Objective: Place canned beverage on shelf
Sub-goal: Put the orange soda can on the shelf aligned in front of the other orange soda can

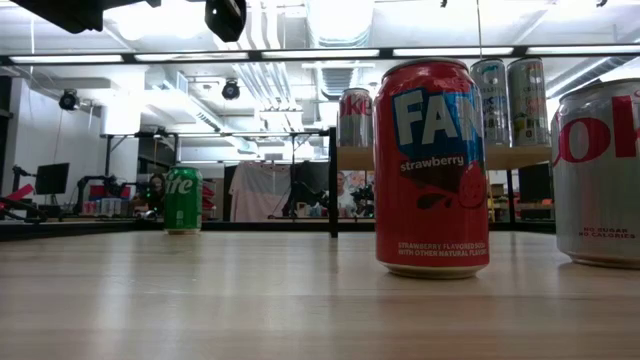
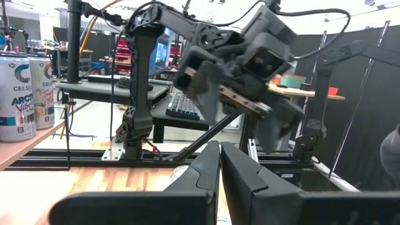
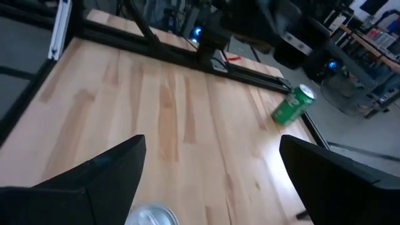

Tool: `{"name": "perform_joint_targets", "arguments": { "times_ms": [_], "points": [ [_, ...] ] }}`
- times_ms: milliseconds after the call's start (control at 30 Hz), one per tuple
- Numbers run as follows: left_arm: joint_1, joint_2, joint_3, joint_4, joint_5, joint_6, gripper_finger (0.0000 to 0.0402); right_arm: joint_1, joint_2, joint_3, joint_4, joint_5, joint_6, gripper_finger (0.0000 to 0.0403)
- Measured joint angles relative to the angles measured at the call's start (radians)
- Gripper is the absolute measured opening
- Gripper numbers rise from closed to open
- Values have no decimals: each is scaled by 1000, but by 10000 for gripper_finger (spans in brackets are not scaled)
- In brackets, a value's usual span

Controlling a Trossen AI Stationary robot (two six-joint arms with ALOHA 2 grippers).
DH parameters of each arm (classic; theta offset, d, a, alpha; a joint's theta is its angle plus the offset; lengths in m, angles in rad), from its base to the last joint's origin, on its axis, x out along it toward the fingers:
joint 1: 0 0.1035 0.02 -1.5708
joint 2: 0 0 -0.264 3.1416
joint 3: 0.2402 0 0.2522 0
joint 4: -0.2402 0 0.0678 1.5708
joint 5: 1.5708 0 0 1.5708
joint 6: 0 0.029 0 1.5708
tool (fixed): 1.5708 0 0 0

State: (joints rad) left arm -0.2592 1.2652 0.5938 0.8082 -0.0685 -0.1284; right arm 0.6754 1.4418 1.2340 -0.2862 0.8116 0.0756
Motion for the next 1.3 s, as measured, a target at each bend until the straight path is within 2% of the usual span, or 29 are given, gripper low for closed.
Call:
{"name": "perform_joint_targets", "arguments": {
  "times_ms": [100, 233, 333, 533, 700, 900, 1300],
  "points": [
    [0, 0, 0, 0, 0, 0, 0, 0, 61, 49, -30, -10, -46, 359],
    [0, -1, 0, -1, 0, 0, 0, -4, 123, 127, -258, -59, 25, 359],
    [0, -1, 0, 0, 0, 0, 0, -30, 132, 174, -366, -167, 130, 359],
    [0, -1, 0, -3, 0, 0, 0, -101, 147, 169, -401, -395, 237, 359],
    [0, -1, 0, -4, 0, 0, 0, -136, 158, 132, -397, -412, 271, 359],
    [0, -1, 0, -7, 0, 12, 0, -152, 180, 122, -363, -481, 274, 359],
    [0, -1, 0, -4, 0, 34, 0, -158, 186, 87, -337, -513, 335, 359]
  ]
}}
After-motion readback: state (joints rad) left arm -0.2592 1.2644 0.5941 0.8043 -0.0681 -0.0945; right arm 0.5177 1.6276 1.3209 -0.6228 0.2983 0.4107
